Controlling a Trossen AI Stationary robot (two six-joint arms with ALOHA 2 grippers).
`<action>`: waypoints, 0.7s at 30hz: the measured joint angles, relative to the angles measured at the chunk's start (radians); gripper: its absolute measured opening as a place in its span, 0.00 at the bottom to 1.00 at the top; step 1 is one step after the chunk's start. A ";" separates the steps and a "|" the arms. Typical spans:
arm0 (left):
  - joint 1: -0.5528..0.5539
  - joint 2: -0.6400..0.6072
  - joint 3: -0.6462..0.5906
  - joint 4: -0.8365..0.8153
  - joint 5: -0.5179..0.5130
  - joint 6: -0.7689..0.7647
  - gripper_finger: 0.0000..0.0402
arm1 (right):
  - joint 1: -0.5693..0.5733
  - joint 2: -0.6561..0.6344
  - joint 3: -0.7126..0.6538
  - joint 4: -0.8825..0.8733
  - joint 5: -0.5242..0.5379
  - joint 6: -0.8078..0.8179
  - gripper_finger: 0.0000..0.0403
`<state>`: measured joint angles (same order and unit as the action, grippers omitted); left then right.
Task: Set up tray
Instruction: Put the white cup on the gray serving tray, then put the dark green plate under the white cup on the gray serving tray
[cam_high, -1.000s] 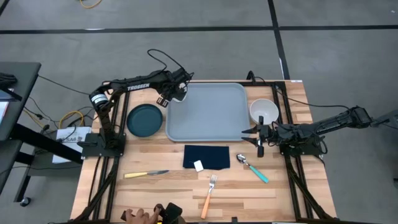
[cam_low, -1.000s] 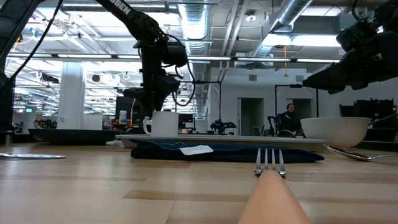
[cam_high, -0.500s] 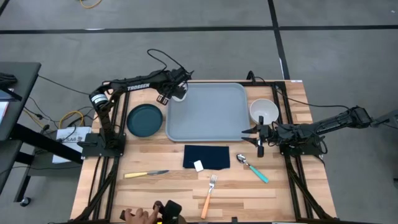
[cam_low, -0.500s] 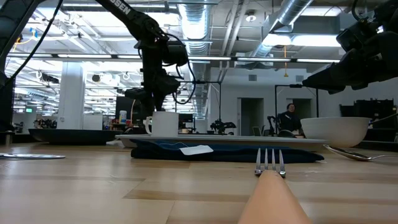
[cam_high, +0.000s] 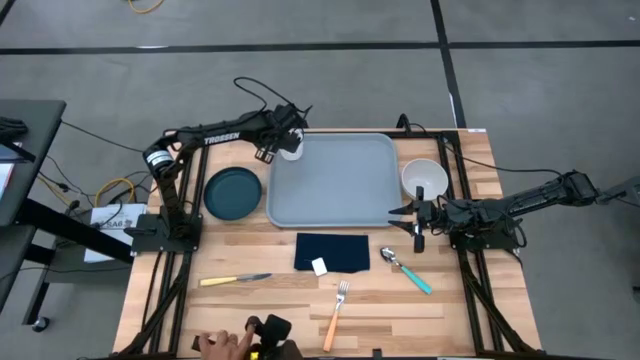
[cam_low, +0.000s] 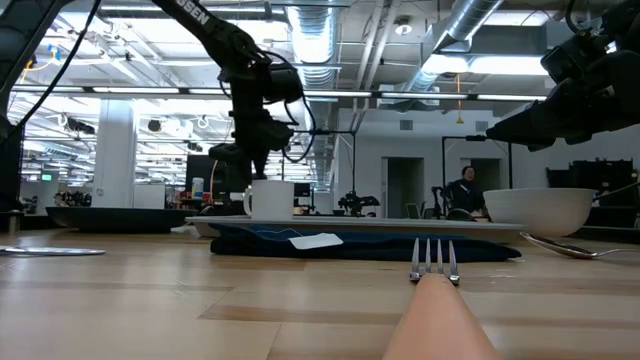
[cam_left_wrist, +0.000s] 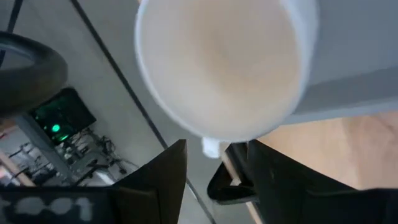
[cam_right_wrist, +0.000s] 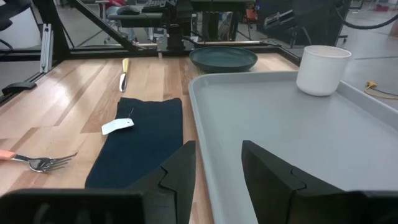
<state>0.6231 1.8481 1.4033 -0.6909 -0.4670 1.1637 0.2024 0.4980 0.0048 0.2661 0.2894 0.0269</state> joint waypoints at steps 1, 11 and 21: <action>0.003 0.000 0.000 0.004 -0.007 0.000 0.40 | 0.000 0.000 0.000 0.000 0.000 0.000 0.30; 0.038 0.000 0.000 0.010 -0.110 -0.070 0.40 | 0.000 0.000 0.000 0.000 0.000 0.000 0.30; 0.012 0.000 0.000 -0.109 -0.404 -0.162 0.40 | 0.000 0.000 0.000 0.000 0.000 0.000 0.30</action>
<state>0.6356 1.8481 1.4033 -0.7999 -0.8708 1.0013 0.2022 0.4982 0.0048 0.2661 0.2894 0.0266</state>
